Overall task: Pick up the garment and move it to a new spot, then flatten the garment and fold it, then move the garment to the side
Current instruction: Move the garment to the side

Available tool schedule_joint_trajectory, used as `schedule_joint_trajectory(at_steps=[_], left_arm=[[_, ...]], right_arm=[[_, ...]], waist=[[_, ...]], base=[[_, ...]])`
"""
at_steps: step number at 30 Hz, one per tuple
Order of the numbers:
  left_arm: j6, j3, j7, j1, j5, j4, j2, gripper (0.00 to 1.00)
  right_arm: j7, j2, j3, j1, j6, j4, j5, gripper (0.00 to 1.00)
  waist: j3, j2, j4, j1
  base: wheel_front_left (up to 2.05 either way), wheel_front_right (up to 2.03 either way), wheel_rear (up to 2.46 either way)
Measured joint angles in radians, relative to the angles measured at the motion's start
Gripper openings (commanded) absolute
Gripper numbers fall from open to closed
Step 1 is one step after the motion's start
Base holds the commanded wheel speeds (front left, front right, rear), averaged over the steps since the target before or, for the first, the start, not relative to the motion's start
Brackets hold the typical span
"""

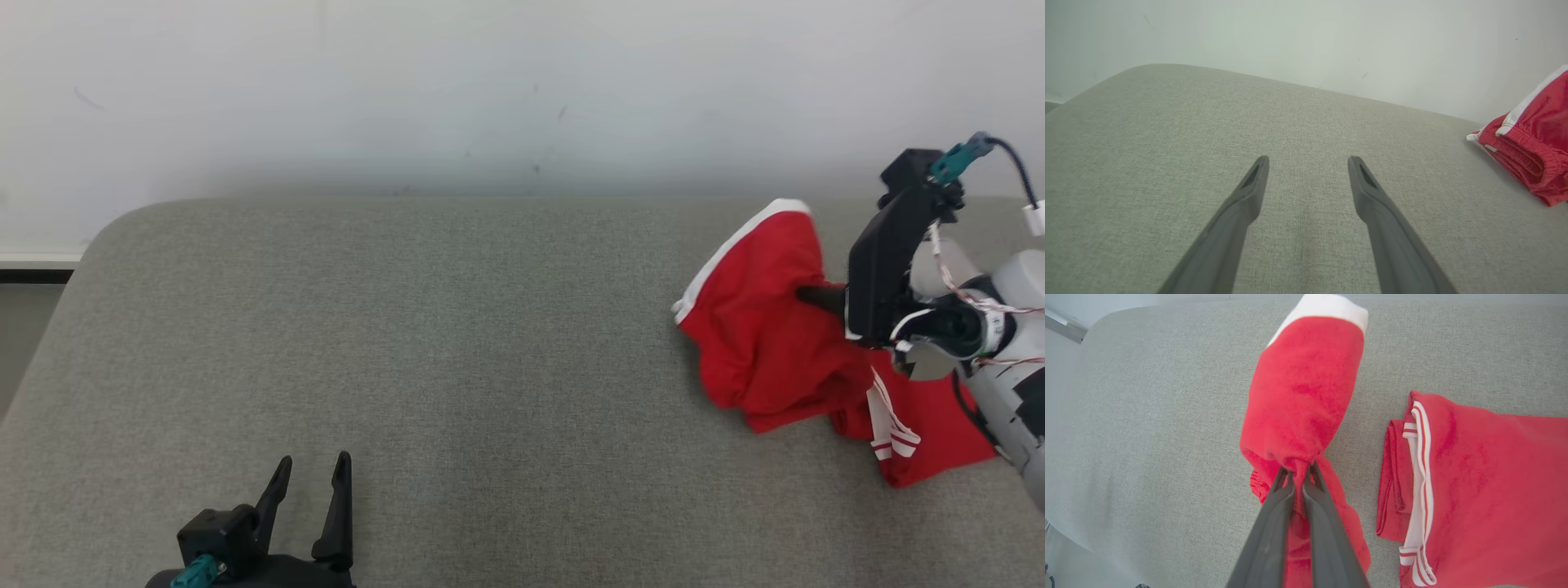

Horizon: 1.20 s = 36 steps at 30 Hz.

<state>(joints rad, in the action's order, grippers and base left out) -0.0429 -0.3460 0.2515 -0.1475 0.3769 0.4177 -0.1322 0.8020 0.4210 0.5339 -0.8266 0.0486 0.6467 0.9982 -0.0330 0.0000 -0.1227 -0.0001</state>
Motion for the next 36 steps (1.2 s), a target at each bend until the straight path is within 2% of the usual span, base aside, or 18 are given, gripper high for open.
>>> schedule_joint_trajectory(at_steps=[8, 24, 36], left_arm=[[0.009, -0.007, 0.000, -0.004, -0.006, -0.006, -0.008, 1.00], [0.034, -0.032, 0.000, -0.053, -0.035, -0.021, -0.019, 1.00], [0.044, -0.053, 0.000, -0.064, -0.038, -0.018, -0.017, 1.00]], right_arm=[[0.031, 0.036, -0.012, -0.035, -0.023, 0.026, -0.005, 0.00], [0.041, 0.100, -0.011, -0.103, -0.028, 0.096, -0.049, 0.00], [0.007, 0.146, 0.007, -0.127, -0.028, 0.140, -0.105, 0.00]], waist=[[-0.023, 0.0001, 0.025, 0.0000], [-0.089, 0.0001, 0.050, 0.0001], [-0.109, 0.0000, 0.054, 0.0001]], base=[[0.00, 0.00, 0.00], [0.00, 0.00, 0.00], [0.00, 0.00, 0.00]])
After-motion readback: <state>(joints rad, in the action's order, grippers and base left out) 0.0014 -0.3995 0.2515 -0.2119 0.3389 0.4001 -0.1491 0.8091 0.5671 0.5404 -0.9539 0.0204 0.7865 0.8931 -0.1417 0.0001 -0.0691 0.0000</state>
